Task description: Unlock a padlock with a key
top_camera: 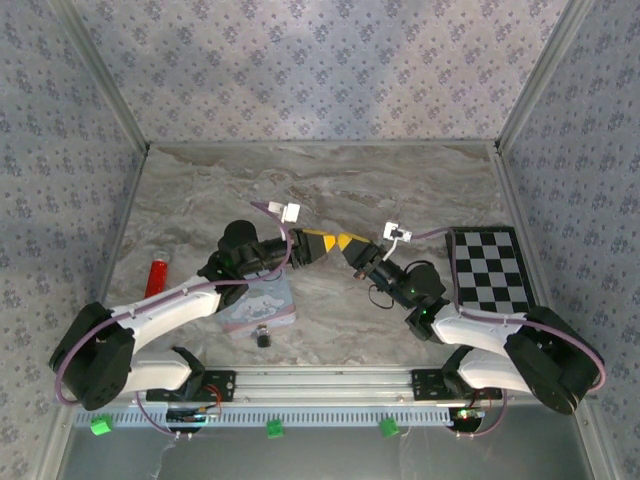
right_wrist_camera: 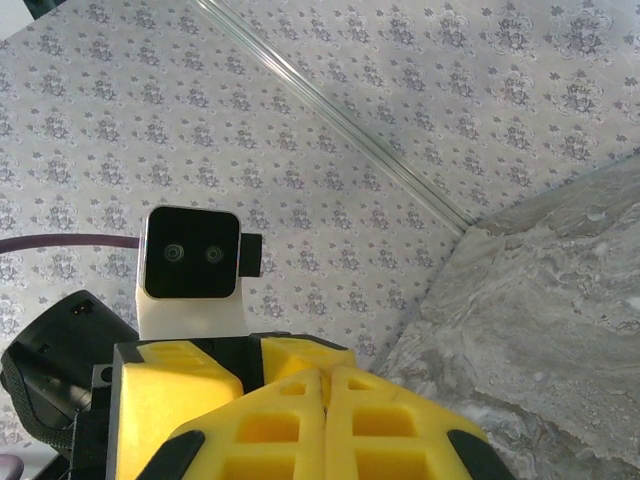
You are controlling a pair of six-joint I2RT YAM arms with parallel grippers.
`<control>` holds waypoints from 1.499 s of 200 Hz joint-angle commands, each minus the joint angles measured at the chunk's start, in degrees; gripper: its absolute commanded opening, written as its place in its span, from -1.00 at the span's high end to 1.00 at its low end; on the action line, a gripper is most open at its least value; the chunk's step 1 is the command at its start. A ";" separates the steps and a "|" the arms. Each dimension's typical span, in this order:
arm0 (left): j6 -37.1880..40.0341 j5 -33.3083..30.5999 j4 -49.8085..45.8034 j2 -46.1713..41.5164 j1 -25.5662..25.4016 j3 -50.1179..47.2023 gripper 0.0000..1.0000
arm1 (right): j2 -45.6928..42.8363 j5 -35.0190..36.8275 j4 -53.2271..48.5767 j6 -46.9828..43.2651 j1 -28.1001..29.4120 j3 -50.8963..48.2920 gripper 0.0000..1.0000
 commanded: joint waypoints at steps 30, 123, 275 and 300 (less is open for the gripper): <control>0.55 1.41 1.69 0.22 -0.47 1.74 0.59 | 0.89 1.22 2.74 -0.21 0.52 1.20 1.00; 2.49 1.10 -1.05 -0.38 -0.36 2.79 1.00 | 0.81 2.28 0.10 -1.11 0.87 1.61 0.72; 50.60 -10.55 -67.66 -9.41 -4.52 26.50 1.00 | -6.77 -22.34 -10.33 -31.67 -1.91 1.08 -0.12; 51.62 -9.96 -69.85 -9.60 -4.64 27.71 1.00 | -3.76 -25.83 -3.65 -32.02 -1.64 -0.25 -0.10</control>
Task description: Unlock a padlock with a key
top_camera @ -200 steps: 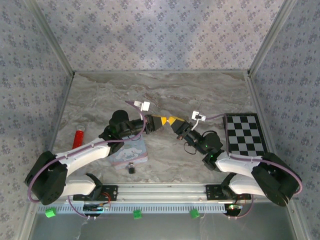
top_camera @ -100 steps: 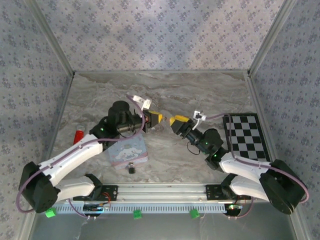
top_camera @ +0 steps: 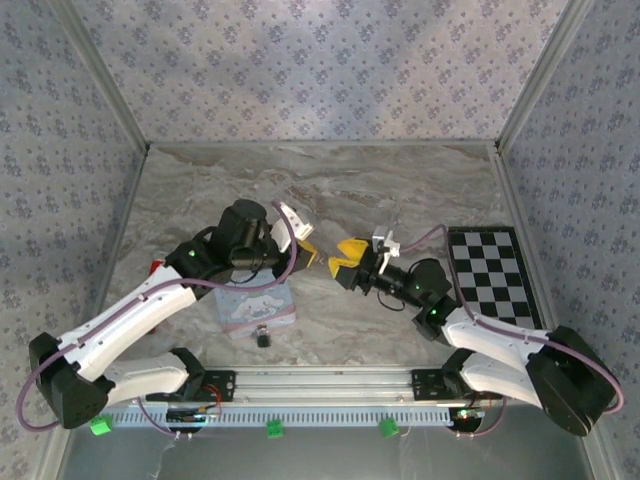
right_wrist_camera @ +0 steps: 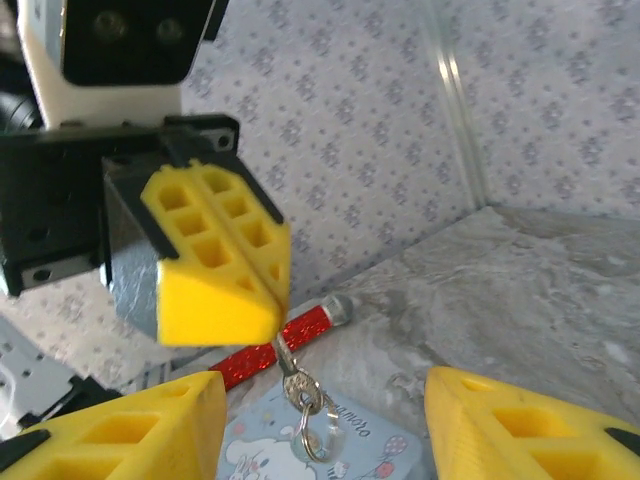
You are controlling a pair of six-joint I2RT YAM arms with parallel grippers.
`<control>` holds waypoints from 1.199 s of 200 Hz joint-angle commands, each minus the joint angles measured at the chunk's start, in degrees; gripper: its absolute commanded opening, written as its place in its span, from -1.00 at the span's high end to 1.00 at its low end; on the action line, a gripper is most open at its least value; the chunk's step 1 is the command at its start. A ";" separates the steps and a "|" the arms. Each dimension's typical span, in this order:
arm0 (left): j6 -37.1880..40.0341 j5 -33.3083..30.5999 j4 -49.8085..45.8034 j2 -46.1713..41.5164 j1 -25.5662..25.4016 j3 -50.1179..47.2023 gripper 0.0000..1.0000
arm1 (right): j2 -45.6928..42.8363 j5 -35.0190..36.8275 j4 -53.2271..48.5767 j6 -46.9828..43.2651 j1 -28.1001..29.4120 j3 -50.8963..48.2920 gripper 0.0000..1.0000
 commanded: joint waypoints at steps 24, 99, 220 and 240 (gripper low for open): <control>3.57 3.82 -3.67 -2.17 -0.42 3.18 1.00 | 3.56 -10.87 8.15 -3.30 0.44 -0.02 -0.09; 3.80 8.18 -2.55 -3.21 -0.51 2.40 1.00 | 3.37 -15.58 5.28 -5.36 0.61 2.22 0.09; 3.86 9.12 -0.45 -2.09 -1.46 1.51 1.00 | 4.27 -15.68 5.21 -4.80 1.30 2.77 0.48; 3.75 9.13 -0.58 -2.11 -1.44 1.43 1.00 | 4.47 -16.11 5.37 -4.63 1.48 2.98 0.53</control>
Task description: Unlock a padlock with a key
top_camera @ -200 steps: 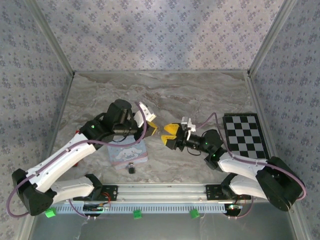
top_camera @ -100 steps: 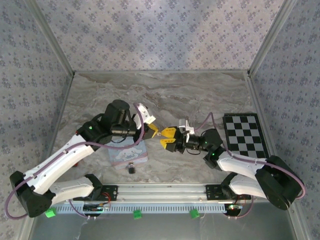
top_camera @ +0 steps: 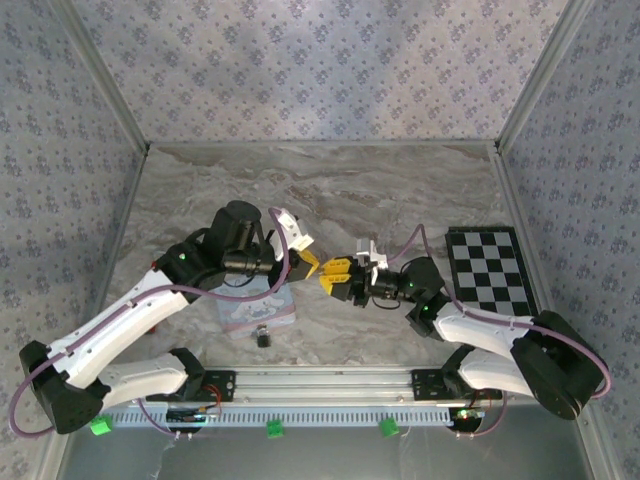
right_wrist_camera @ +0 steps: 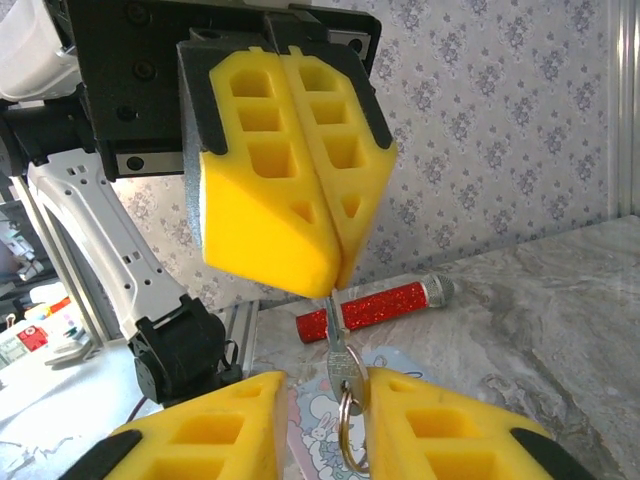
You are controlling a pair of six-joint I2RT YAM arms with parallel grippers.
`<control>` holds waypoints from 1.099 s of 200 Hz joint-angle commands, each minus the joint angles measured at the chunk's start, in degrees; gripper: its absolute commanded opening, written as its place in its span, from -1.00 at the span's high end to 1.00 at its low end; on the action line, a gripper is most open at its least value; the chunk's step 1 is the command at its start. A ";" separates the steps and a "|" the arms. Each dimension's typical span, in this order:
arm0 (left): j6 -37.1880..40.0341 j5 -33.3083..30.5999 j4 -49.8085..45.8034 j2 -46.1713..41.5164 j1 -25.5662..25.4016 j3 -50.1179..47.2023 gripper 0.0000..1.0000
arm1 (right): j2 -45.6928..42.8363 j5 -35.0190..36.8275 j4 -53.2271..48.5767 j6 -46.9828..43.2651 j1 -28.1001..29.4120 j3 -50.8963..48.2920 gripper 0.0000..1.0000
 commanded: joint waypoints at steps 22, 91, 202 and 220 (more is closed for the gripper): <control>0.71 1.16 1.48 -0.21 -0.42 -0.28 1.00 | 0.35 -1.05 0.86 -0.45 0.80 1.58 0.56; 0.40 2.07 1.76 0.05 -0.46 -0.85 1.00 | 0.80 -0.83 0.99 0.08 1.05 2.09 0.73; -4.09 -8.26 7.00 -1.53 -0.03 -4.12 0.37 | -1.03 12.63 -15.52 5.65 -0.93 4.99 1.00; -7.84 -14.53 7.13 -1.62 1.91 -4.62 0.02 | -2.50 19.76 -34.67 3.62 -1.28 10.04 1.00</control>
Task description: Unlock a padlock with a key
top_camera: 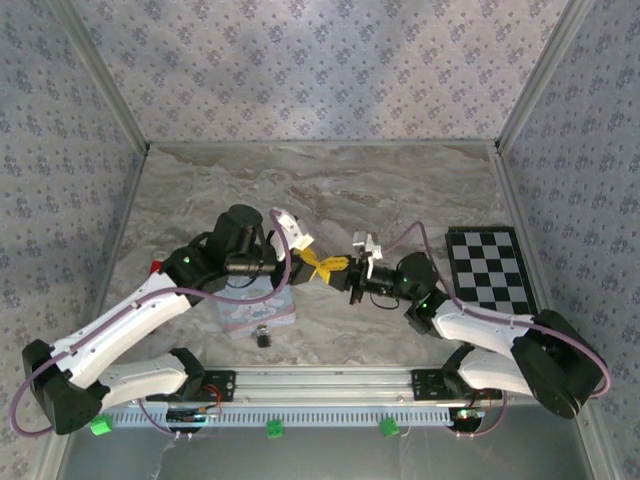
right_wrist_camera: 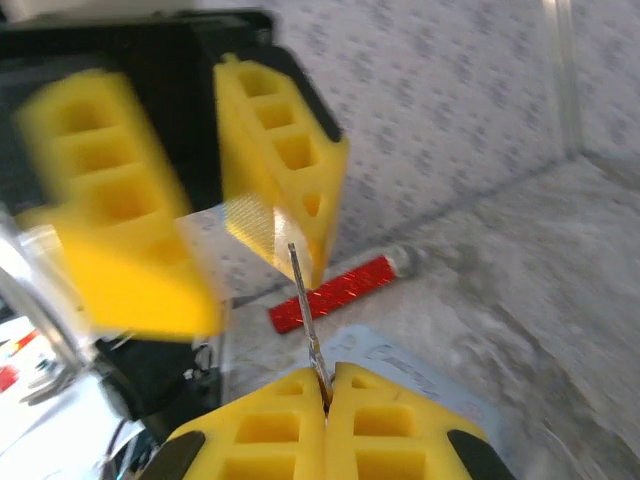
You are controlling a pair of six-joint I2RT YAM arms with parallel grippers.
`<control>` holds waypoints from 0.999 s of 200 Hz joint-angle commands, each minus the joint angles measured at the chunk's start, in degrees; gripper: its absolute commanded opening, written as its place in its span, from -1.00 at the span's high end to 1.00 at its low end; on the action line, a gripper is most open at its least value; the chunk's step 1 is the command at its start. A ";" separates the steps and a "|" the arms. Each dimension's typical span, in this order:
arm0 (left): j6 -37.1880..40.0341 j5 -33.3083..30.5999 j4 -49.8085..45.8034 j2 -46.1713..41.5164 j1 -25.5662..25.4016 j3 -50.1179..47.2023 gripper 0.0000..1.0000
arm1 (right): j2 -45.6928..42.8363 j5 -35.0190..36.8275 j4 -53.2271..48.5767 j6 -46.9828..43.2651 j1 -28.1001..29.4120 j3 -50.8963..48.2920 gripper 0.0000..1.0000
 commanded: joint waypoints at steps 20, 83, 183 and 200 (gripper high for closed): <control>-10.05 -12.74 0.58 -2.76 6.80 -1.99 -0.18 | -3.37 16.75 -34.46 -0.64 -1.76 8.48 1.00; -25.47 -37.82 -29.40 -6.50 11.22 -0.85 -0.23 | -5.24 19.72 -52.70 -1.36 -1.52 11.25 1.00; -54.86 -30.56 -33.90 -24.19 11.30 -18.99 -0.43 | -5.35 22.13 -51.23 -2.66 -0.51 7.45 1.00; -56.41 -27.08 -32.16 -22.92 11.26 -21.87 -0.47 | -5.30 21.80 -49.86 -2.25 -0.57 6.98 1.00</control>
